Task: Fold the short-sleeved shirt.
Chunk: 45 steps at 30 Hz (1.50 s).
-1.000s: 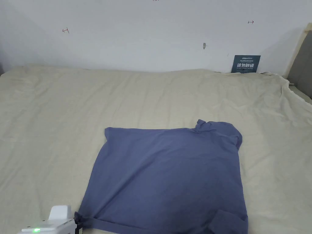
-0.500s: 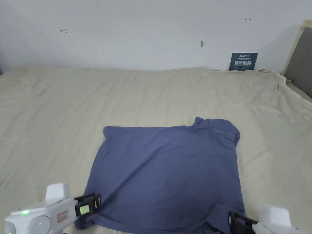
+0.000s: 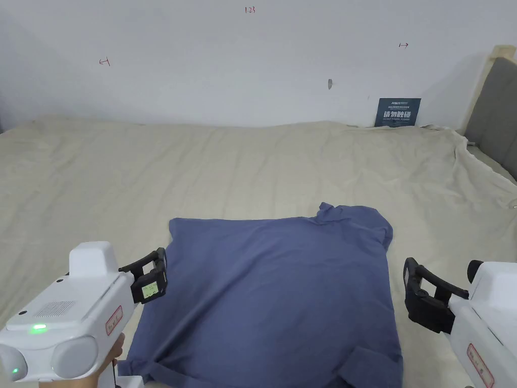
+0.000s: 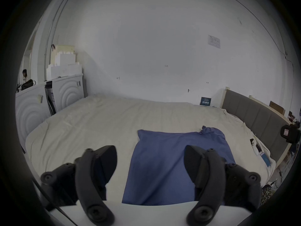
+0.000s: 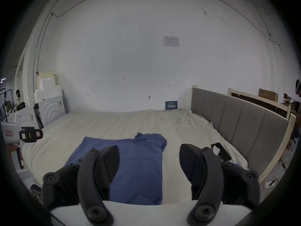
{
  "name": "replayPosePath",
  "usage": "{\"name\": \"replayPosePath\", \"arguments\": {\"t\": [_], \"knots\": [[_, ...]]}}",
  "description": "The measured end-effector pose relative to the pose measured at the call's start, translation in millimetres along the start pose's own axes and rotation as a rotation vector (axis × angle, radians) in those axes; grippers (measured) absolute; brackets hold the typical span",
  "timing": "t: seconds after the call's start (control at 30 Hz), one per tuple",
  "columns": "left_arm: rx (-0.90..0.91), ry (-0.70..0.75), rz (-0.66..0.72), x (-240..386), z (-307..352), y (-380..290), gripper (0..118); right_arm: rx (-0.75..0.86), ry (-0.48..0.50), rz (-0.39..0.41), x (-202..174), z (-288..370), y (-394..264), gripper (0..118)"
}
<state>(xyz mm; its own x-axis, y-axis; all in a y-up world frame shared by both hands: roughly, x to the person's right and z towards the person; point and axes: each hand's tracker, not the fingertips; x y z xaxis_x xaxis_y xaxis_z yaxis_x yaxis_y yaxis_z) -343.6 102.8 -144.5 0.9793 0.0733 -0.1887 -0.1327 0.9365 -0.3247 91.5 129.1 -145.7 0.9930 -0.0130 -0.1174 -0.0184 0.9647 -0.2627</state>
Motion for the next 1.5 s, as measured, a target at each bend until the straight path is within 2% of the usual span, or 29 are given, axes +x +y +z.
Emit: {"name": "replayPosePath", "arguments": {"t": [0.1,0.13,0.17,0.3,0.5,0.67,0.83,0.9,0.93,1.0,1.1,1.13,1.17,1.33,1.5], "knots": [[0.022,-0.048,0.014,2,2,-1,40,0.006,0.009,-0.021,1,-2,0,54],[0.016,-0.062,0.015,1,0,-1,20,0.007,0.01,-0.024,0,-4,-1,35],[0.017,-0.086,0.025,2,-1,-1,1,0.008,0.008,-0.022,1,-6,-2,2],[-0.02,-0.093,0.076,-4,-10,-1,0,-0.008,0.011,-0.019,-3,-14,-1,0],[-0.073,-0.099,0.043,-9,-43,9,0,-0.018,0.026,-0.02,-6,-36,4,0],[-0.146,-0.093,0.029,-15,-101,29,0,-0.03,0.043,-0.014,-9,-70,11,0],[-0.275,-0.091,0.036,-28,-199,45,0,-0.054,0.056,-0.012,-7,-123,13,0],[-0.366,-0.091,0.063,-34,-244,47,4,-0.064,0.055,-0.012,-7,-144,13,0],[-0.397,-0.094,0.077,-38,-267,48,11,-0.071,0.054,-0.013,-7,-155,13,0],[-0.479,-0.068,0.106,-45,-311,46,50,-0.082,0.054,-0.017,-5,-173,11,0],[-0.564,-0.003,0.129,-52,-366,40,73,-0.106,0.06,-0.022,-3,-200,6,0],[-0.583,0.012,0.115,-53,-383,37,88,-0.119,0.062,-0.015,-2,-210,3,0],[-0.569,0.025,0.107,-54,-395,35,97,-0.129,0.059,-0.005,-1,-217,0,0],[-0.618,0.081,0.081,-53,-444,21,94,-0.167,0.051,-0.001,7,-244,-13,0],[-0.678,0.091,0.094,-46,-474,-2,61,-0.201,0.033,-0.008,15,-252,-26,0]]}}
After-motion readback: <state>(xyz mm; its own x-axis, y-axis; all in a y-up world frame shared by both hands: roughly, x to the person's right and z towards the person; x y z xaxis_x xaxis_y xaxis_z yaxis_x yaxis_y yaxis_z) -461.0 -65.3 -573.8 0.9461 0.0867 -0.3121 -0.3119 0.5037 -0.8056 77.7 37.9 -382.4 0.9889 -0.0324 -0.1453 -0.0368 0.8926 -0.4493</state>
